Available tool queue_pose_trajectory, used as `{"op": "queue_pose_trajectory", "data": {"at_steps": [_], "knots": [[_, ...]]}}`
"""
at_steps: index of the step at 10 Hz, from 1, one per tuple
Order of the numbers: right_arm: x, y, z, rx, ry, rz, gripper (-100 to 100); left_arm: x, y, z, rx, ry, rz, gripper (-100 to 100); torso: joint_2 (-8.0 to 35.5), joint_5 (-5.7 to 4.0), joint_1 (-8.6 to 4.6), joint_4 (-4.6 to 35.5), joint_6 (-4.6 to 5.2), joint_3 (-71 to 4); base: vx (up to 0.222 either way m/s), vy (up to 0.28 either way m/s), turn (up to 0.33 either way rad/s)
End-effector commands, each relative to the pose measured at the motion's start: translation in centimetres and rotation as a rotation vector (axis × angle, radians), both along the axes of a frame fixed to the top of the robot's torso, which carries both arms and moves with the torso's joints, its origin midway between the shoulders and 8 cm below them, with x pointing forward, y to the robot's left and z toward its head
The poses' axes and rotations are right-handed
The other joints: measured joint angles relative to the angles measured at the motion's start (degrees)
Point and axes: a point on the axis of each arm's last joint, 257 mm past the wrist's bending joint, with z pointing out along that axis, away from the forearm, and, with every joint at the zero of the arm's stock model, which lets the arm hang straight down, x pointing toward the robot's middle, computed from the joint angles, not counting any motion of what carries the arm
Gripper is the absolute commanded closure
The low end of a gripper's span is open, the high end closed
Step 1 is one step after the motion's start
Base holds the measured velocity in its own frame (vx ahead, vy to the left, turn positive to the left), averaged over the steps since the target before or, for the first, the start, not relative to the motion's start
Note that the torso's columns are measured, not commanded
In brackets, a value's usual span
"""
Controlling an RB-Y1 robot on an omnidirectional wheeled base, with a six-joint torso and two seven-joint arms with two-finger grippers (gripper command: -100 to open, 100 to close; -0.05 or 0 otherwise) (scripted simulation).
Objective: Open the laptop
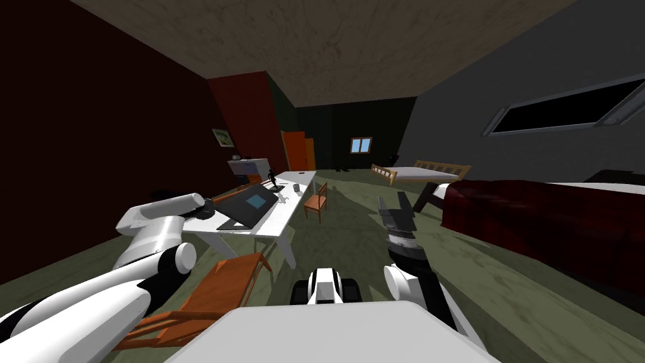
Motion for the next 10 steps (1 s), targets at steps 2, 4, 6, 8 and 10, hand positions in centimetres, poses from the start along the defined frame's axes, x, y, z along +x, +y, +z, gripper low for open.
{"op": "queue_pose_trajectory", "data": {"at_steps": [2,4,6,8,10], "knots": [[0.0,0.0,0.0,0.000,0.000,0.000,0,-1.9,0.5,-2.8,-0.115,0.002,0.085,100,0.13,0.09,0.20,0.05,0.16,0.10,-0.159,0.200,-0.301],[0.0,0.0,0.0,0.000,0.000,0.000,0,-2.7,0.6,-3.9,-0.159,0.002,0.120,100,-0.24,0.06,-0.30,-0.14,-0.10,-0.11,-0.078,0.093,-0.162],[0.0,0.0,0.0,0.000,0.000,0.000,0,-4.3,0.8,-5.9,-0.246,0.003,0.191,100,0.00,-0.03,-0.34,-0.01,0.07,0.01,-0.117,0.113,-0.257],[0.0,0.0,0.0,0.000,0.000,0.000,0,-5.1,0.8,-7.0,-0.289,0.004,0.228,100,0.12,0.12,-0.03,0.02,0.21,0.10,-0.160,0.166,-0.273],[0.0,0.0,0.0,0.000,0.000,0.000,0,-6.7,0.6,-8.9,-0.374,0.005,0.300,100,-0.07,-0.08,-0.53,-0.01,0.06,-0.02,-0.139,0.112,-0.277]]}}
